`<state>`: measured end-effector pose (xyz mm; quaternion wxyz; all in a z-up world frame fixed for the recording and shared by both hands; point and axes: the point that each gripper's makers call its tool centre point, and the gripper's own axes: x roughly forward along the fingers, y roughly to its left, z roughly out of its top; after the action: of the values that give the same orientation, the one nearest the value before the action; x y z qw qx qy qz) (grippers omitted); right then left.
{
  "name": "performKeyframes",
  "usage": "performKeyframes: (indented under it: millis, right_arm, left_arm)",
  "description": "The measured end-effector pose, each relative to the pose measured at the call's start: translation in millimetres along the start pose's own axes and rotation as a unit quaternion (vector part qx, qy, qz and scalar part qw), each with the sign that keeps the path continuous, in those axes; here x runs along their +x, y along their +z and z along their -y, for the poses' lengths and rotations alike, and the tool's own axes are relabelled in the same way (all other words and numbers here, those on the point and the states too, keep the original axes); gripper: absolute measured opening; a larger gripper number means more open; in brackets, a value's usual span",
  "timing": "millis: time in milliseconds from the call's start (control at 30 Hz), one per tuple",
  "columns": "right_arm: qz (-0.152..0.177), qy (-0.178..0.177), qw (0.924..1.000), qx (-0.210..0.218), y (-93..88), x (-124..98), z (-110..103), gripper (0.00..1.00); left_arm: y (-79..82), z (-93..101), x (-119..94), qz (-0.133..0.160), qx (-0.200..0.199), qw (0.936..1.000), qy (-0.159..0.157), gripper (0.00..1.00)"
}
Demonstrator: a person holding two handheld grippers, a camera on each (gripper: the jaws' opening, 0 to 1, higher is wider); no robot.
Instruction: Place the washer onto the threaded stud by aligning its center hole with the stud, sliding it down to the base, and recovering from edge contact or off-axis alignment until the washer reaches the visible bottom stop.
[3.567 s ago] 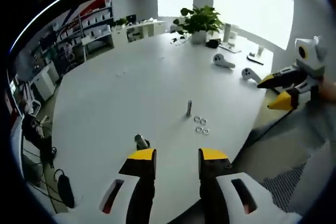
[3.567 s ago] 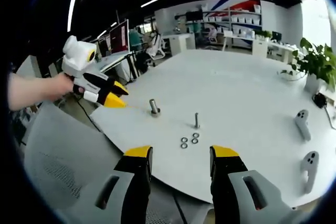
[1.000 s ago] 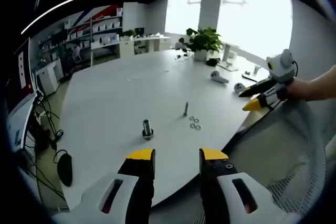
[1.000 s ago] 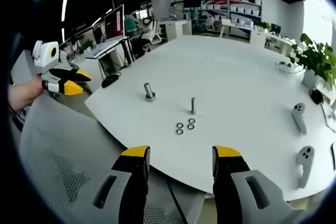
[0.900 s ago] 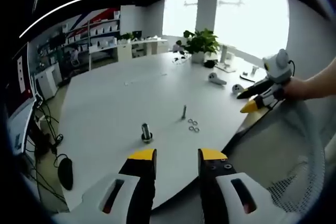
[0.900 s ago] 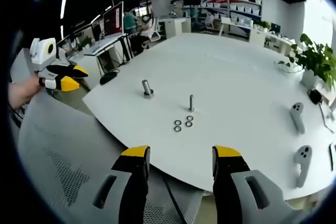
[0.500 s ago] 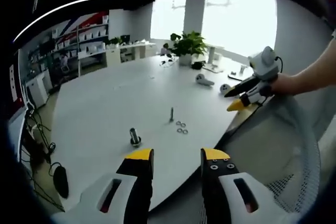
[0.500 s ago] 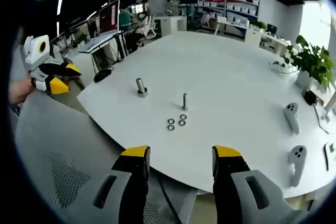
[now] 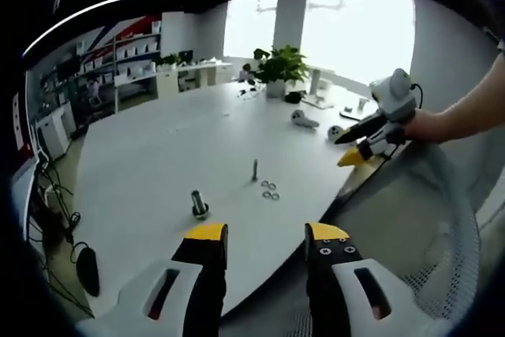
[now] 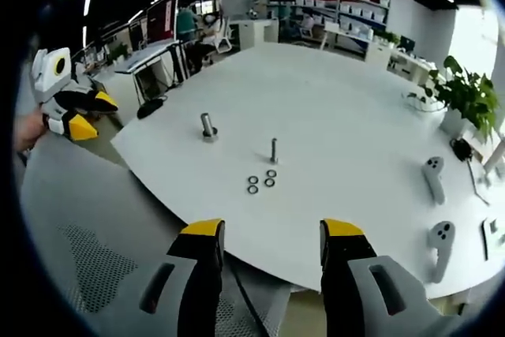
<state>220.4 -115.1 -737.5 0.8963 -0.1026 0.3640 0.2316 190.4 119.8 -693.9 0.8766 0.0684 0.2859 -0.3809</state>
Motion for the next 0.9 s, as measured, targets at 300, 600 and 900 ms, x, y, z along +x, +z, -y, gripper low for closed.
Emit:
performKeyframes:
  millis: [300, 600, 900]
  right_arm:
    - [-0.008, 0.024, 0.9992, -0.032, -0.1, 4.6, -10.9, 0.53]
    - [0.016, 0.057, 0.9978, -0.031, 9.1, 3.1, -21.9, 0.51]
    - [0.005, 0.077, 0.9956, -0.052, 12.0, 4.4, -27.3, 0.53]
  left_arm:
    - [0.2, -8.6, -0.5, -0.001, -0.012, 0.9998, 0.015, 0.36]
    - [2.7, -6.3, -1.1, 0.001, 0.011, 0.9997, 0.021, 0.36]
    - [3.8, -15.6, -3.6, 0.005, 0.013, 0.9991, 0.041, 0.36]
